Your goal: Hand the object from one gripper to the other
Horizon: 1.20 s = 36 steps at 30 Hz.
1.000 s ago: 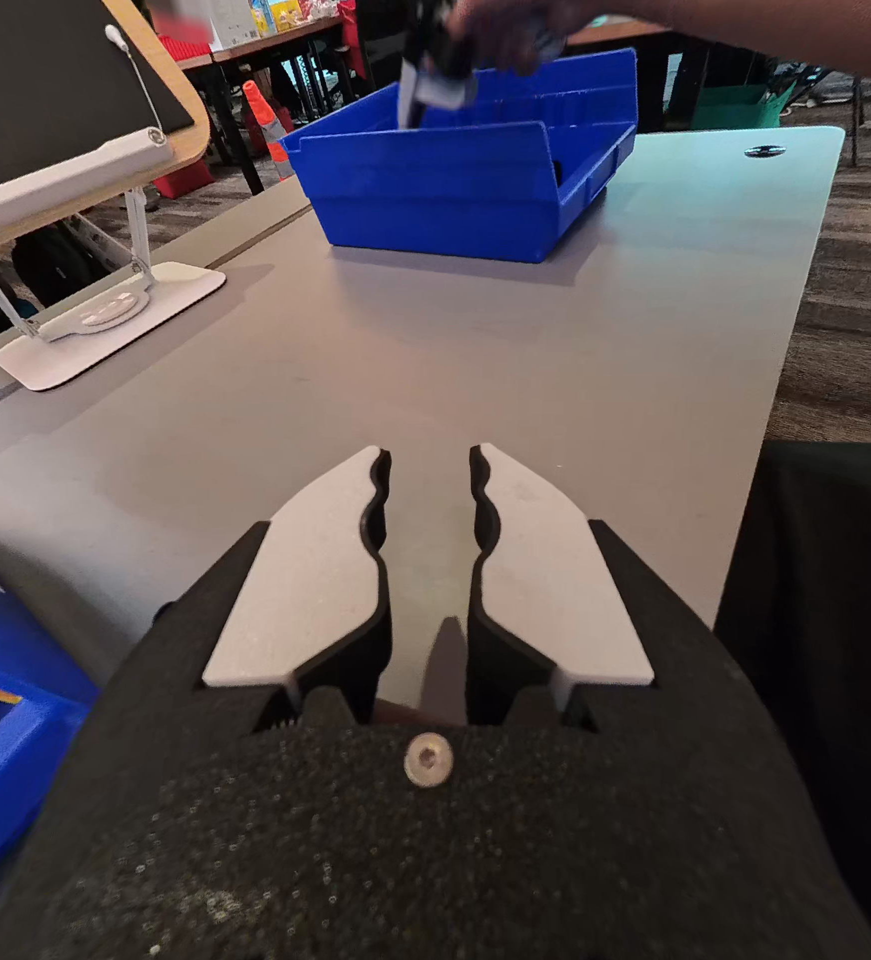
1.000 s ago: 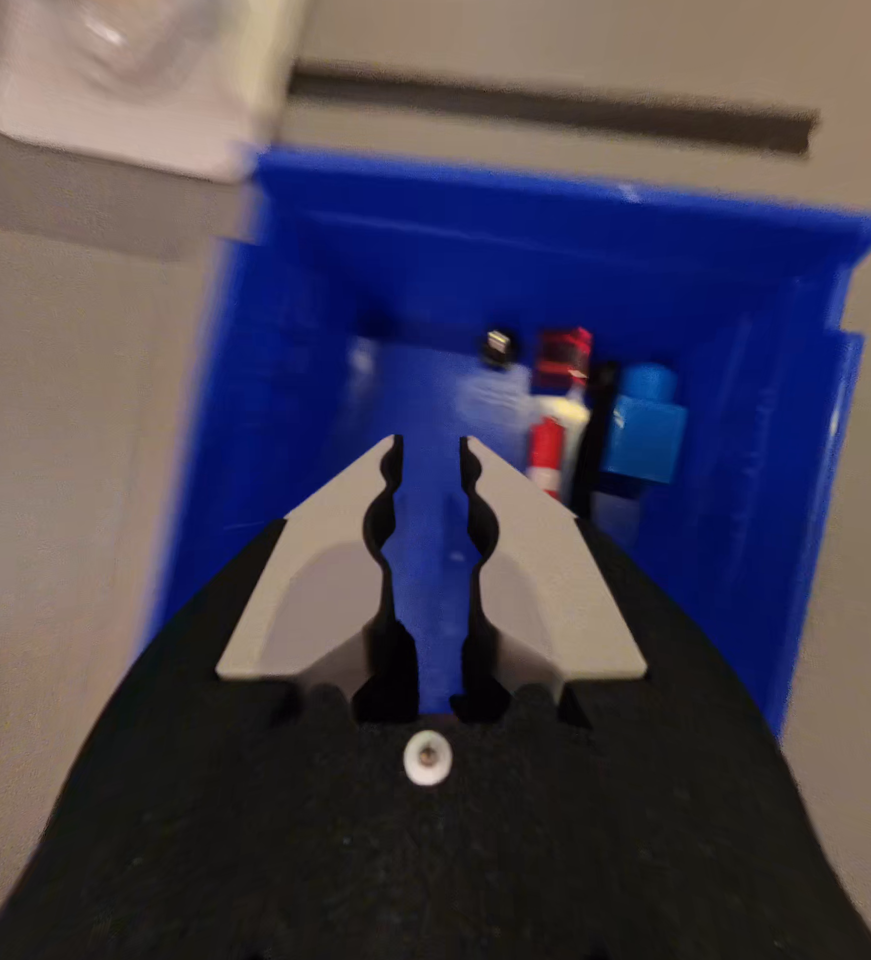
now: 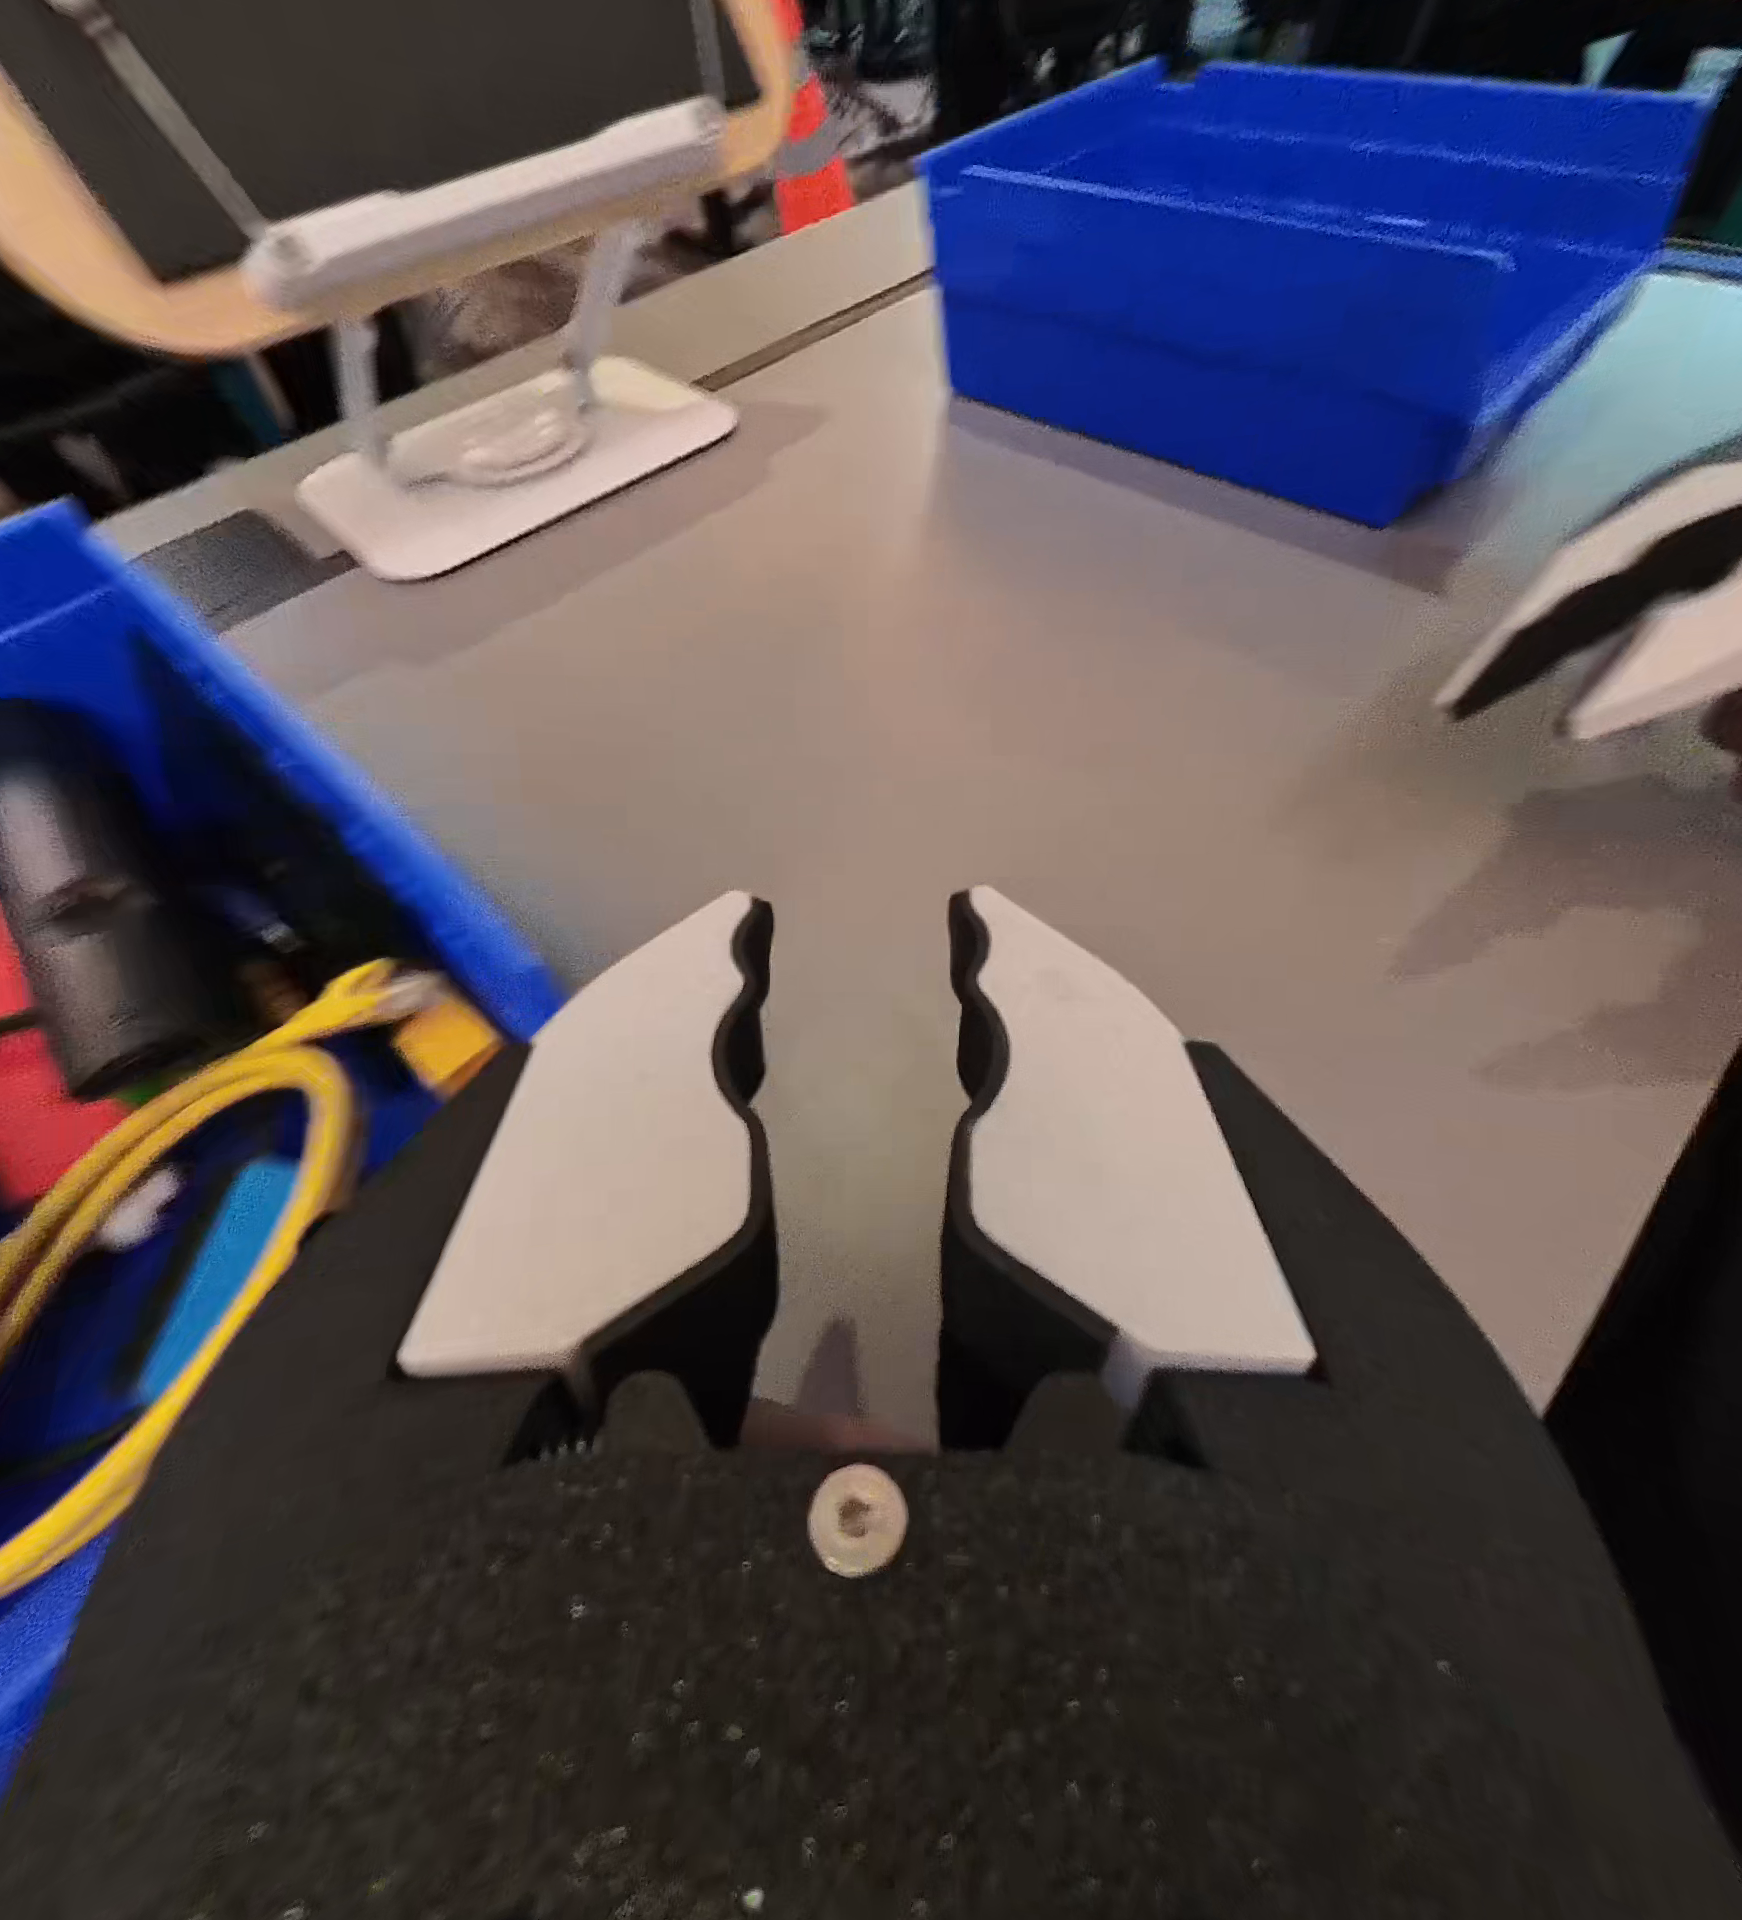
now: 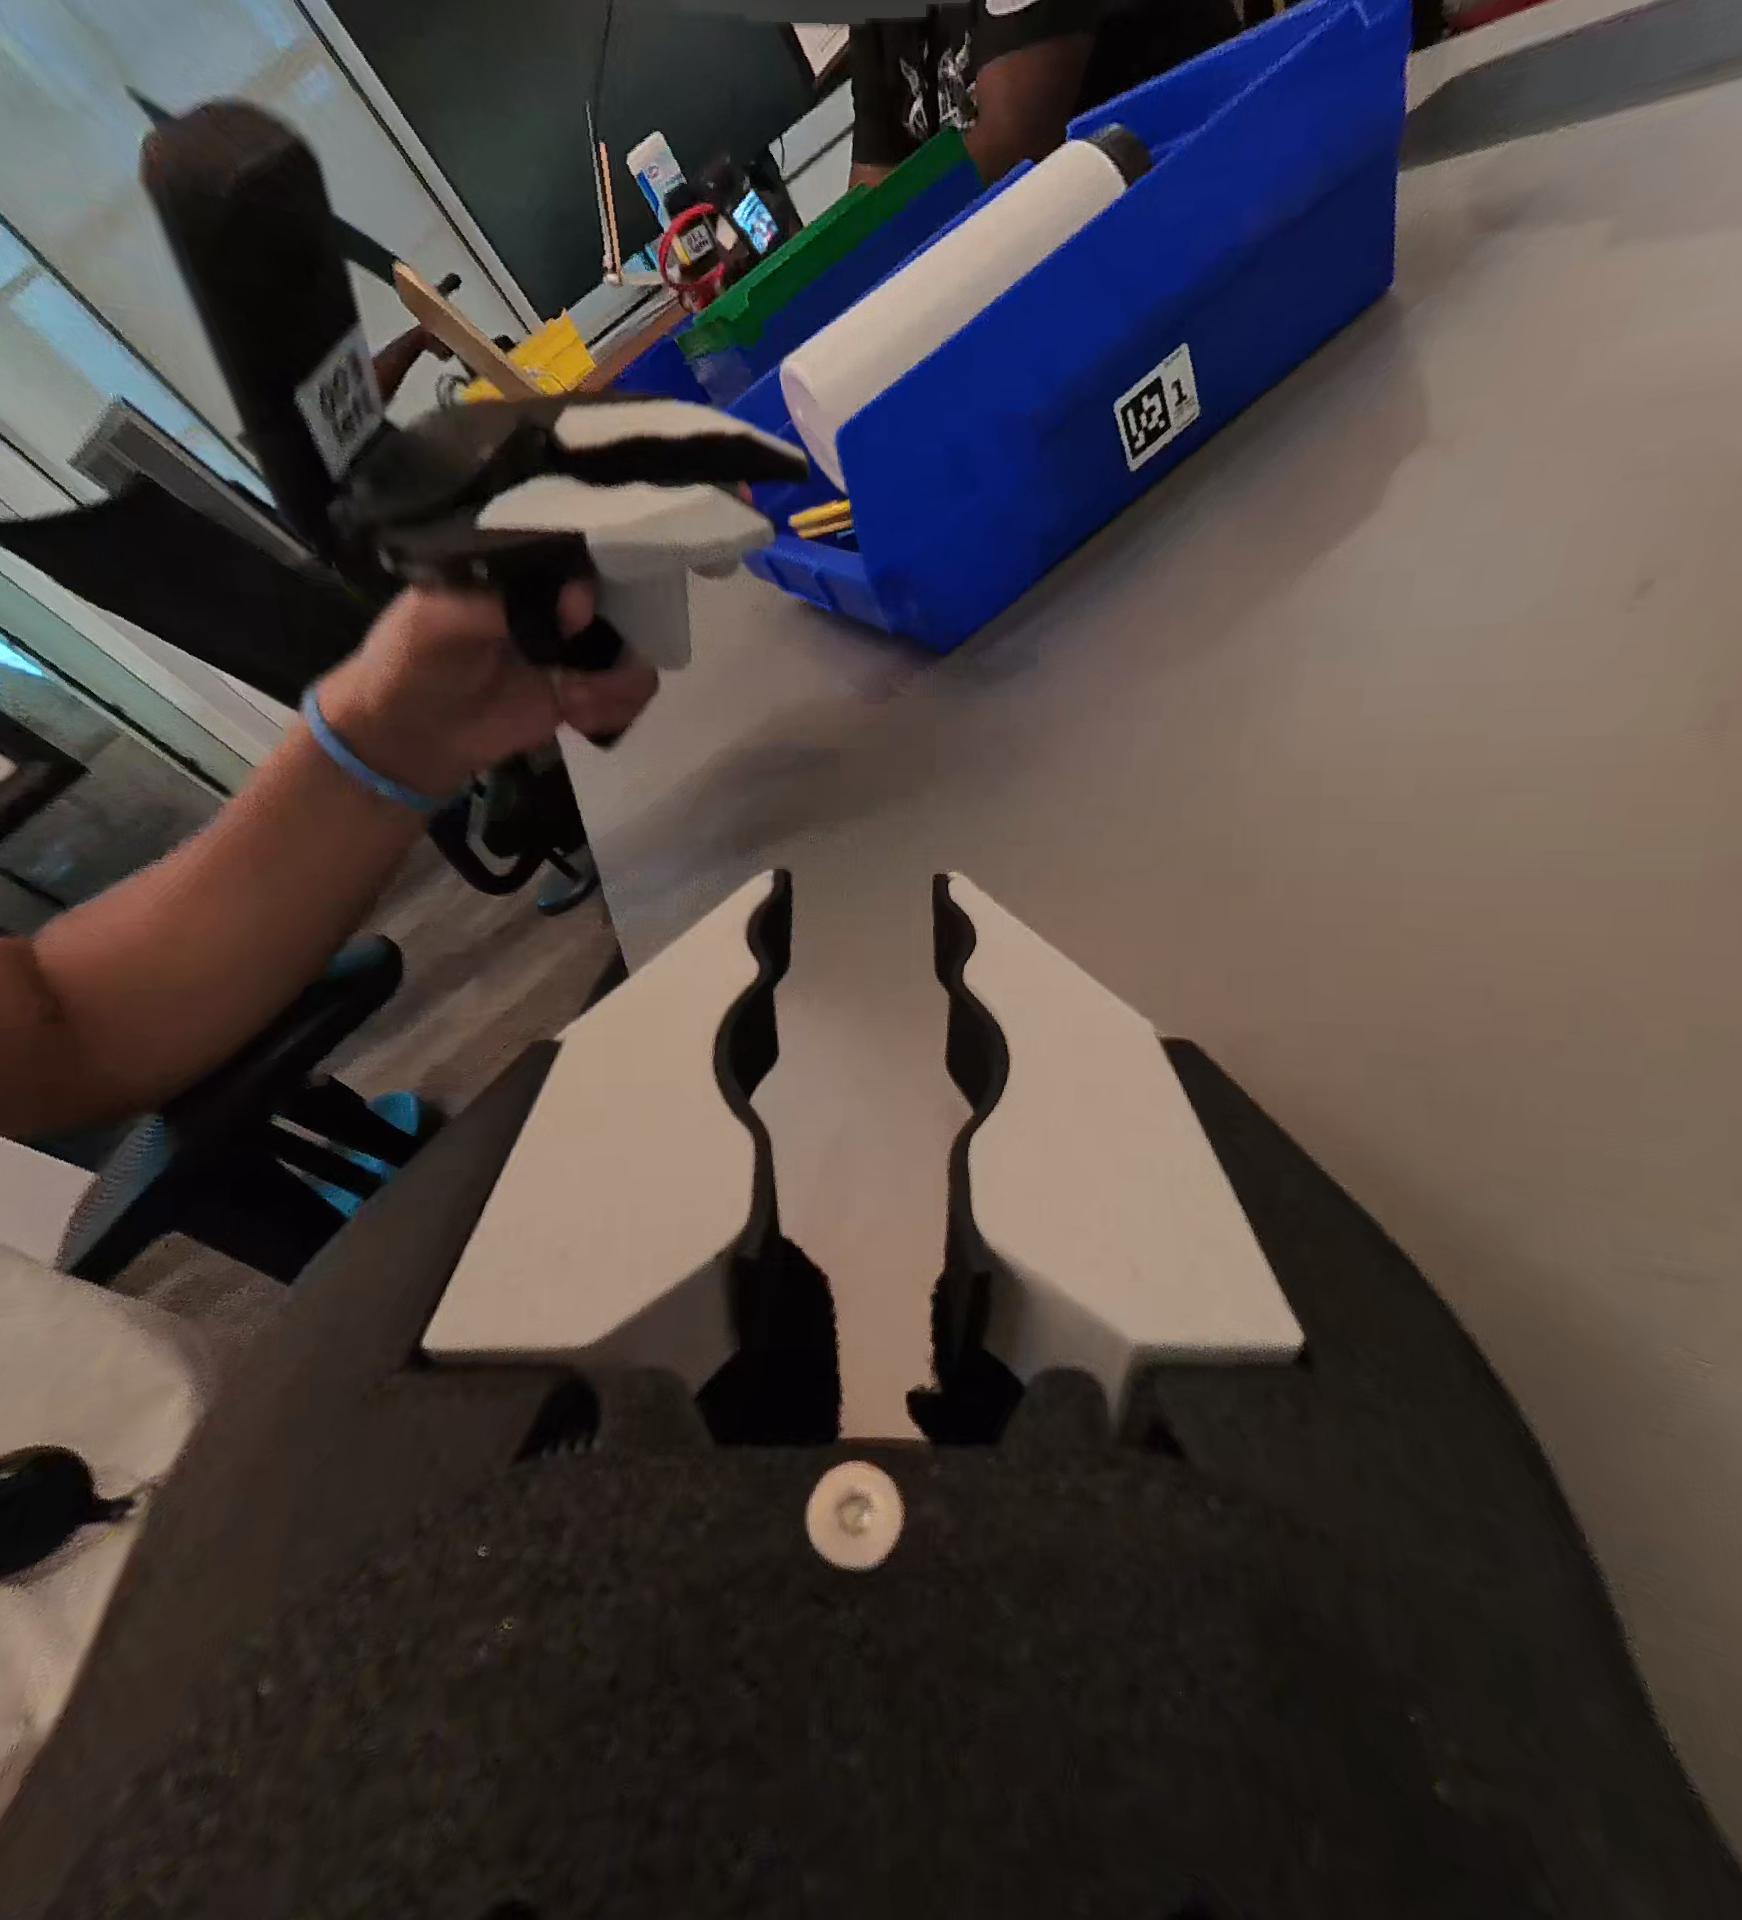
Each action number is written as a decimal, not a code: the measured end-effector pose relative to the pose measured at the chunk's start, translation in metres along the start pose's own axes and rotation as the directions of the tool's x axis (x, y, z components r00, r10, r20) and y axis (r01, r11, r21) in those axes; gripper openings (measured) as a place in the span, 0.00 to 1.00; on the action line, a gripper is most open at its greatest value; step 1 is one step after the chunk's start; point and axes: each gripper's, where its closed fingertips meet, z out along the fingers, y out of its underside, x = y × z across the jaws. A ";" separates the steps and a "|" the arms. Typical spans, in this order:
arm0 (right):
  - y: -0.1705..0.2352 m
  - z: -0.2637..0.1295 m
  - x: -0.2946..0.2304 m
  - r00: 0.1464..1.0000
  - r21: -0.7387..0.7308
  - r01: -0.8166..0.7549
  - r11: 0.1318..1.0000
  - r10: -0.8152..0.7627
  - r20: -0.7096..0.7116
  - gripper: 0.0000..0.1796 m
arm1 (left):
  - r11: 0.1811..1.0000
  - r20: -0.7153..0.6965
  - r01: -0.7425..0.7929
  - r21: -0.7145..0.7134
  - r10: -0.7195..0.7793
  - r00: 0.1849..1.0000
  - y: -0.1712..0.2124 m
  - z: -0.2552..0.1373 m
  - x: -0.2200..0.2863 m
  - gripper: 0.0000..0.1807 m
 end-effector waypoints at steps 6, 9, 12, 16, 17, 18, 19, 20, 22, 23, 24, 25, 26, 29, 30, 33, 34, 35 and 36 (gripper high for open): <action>0.000 -0.003 -0.005 0.998 -0.003 0.065 0.998 -0.065 -0.015 0.15 | 0.906 0.141 0.001 -0.424 0.065 0.988 0.047 -0.020 -0.088 0.21; 0.002 0.002 -0.007 1.000 -0.006 0.021 1.000 -0.021 0.012 0.15 | 0.812 0.144 -0.044 -0.582 0.156 0.977 0.065 -0.017 -0.106 0.24; 0.007 0.005 -0.008 0.999 -0.020 -0.015 1.000 0.016 0.030 0.15 | 0.758 0.145 -0.060 -0.650 0.201 0.969 0.074 -0.008 -0.113 0.15; 0.009 0.003 -0.004 1.000 -0.032 -0.017 0.999 0.017 0.013 0.15 | 0.716 0.173 -0.058 -0.696 0.245 0.954 0.084 -0.002 -0.120 0.03; 0.009 0.002 -0.003 1.000 -0.031 -0.018 0.999 0.018 0.012 0.15 | 0.718 0.178 -0.051 -0.695 0.241 0.954 0.085 -0.002 -0.121 0.03; 0.008 0.001 -0.001 1.000 -0.029 -0.021 0.999 0.021 0.011 0.15 | 0.724 0.185 -0.045 -0.688 0.235 0.954 0.084 -0.002 -0.121 0.03; 0.007 0.001 -0.001 1.000 -0.026 -0.026 0.999 0.026 0.010 0.15 | 0.740 0.201 -0.044 -0.671 0.239 0.950 0.080 -0.003 -0.123 0.03; 0.006 0.000 0.000 0.999 -0.022 -0.032 0.999 0.033 0.011 0.15 | 0.761 0.225 -0.041 -0.647 0.242 0.944 0.075 -0.005 -0.126 0.03; 0.005 -0.001 0.001 0.999 -0.018 -0.048 0.999 0.048 0.015 0.15 | 0.797 0.254 -0.027 -0.604 0.225 0.941 0.063 -0.011 -0.129 0.03; 0.005 -0.001 0.001 0.998 -0.018 -0.054 0.998 0.054 0.017 0.15 | 0.821 0.261 -0.021 -0.571 0.206 0.943 0.054 -0.015 -0.130 0.03; 0.005 -0.001 0.001 0.998 -0.020 -0.057 0.998 0.057 0.018 0.15 | 0.845 0.265 -0.009 -0.535 0.178 0.948 0.046 -0.019 -0.129 0.03; 0.006 -0.001 0.002 0.998 -0.023 -0.057 0.998 0.057 0.018 0.15 | 0.865 0.269 0.002 -0.501 0.153 0.951 0.037 -0.023 -0.129 0.03; 0.006 -0.001 0.001 0.998 -0.026 -0.055 0.998 0.055 0.019 0.15 | 0.885 0.274 0.012 -0.465 0.131 0.953 0.028 -0.027 -0.129 0.03; 0.006 0.000 0.000 0.999 -0.029 -0.046 0.999 0.046 0.020 0.15 | 0.946 0.241 0.073 -0.315 0.005 0.971 0.003 -0.035 -0.124 0.03; 0.006 0.000 0.000 0.999 -0.031 -0.044 0.999 0.045 0.020 0.15 | 0.961 0.238 0.095 -0.260 -0.032 0.971 -0.006 -0.038 -0.124 0.03; 0.006 0.000 -0.001 0.999 -0.032 -0.045 0.998 0.046 0.023 0.15 | 0.992 0.272 0.059 -0.109 -0.027 0.962 -0.039 -0.052 -0.125 0.03; 0.006 -0.001 0.000 0.999 -0.031 -0.045 0.999 0.045 0.022 0.15 | 0.997 0.310 0.031 -0.072 -0.007 0.951 -0.050 -0.057 -0.126 0.03; 0.006 -0.001 0.000 0.999 -0.030 -0.045 0.999 0.046 0.021 0.15 | 0.999 0.333 -0.024 -0.033 0.034 0.942 -0.062 -0.061 -0.123 0.03; 0.006 -0.001 0.001 0.999 -0.028 -0.046 0.999 0.047 0.020 0.15 | 0.994 0.340 -0.108 -0.001 0.102 0.935 -0.075 -0.063 -0.113 0.03</action>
